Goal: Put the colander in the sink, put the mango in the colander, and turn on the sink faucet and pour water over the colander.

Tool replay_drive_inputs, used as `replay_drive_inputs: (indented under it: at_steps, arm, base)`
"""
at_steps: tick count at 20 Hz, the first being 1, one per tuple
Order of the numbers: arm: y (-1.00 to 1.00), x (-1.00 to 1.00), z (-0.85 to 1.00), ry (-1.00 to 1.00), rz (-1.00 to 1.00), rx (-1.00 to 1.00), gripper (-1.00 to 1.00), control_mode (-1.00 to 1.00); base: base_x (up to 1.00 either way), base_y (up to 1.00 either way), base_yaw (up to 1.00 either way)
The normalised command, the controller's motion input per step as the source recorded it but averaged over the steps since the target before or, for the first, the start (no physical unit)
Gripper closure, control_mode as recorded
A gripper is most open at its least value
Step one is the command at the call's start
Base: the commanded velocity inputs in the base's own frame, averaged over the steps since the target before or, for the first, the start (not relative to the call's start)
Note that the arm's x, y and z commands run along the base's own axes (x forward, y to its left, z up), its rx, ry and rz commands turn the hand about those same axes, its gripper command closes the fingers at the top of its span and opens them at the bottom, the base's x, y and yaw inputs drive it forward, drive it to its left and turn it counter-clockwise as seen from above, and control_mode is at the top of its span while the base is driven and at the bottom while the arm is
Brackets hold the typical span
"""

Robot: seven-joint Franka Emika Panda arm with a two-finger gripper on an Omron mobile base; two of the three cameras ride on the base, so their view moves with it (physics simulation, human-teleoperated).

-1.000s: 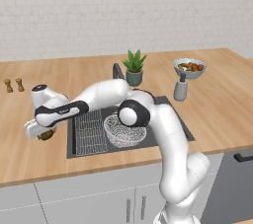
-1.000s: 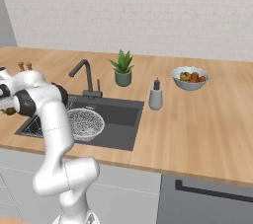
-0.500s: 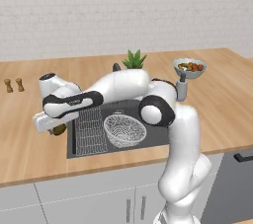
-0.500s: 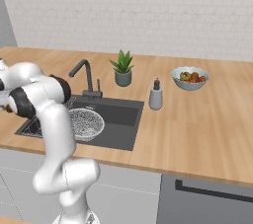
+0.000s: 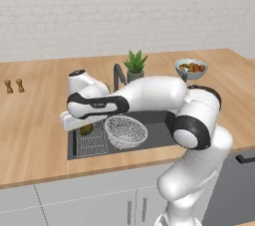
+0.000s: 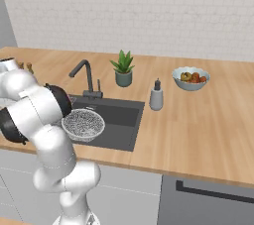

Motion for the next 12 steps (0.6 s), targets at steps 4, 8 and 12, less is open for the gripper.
replay_drive_inputs:
  at_steps: [4,8,12]
  arm:
    - [-1.00,-0.11,0.15,0.00,-0.03,0.00,1.00,-1.00]
    - [-1.00,0.01,0.09,-0.03,0.04,0.08,1.00,-1.00]
    - [-1.00,0.06,0.00,-0.06,0.13,0.12,1.00,-1.00]
  base:
    - [0.00,0.00,0.00]
    - [0.00,0.00,0.00]
    - [0.00,0.00,0.00]
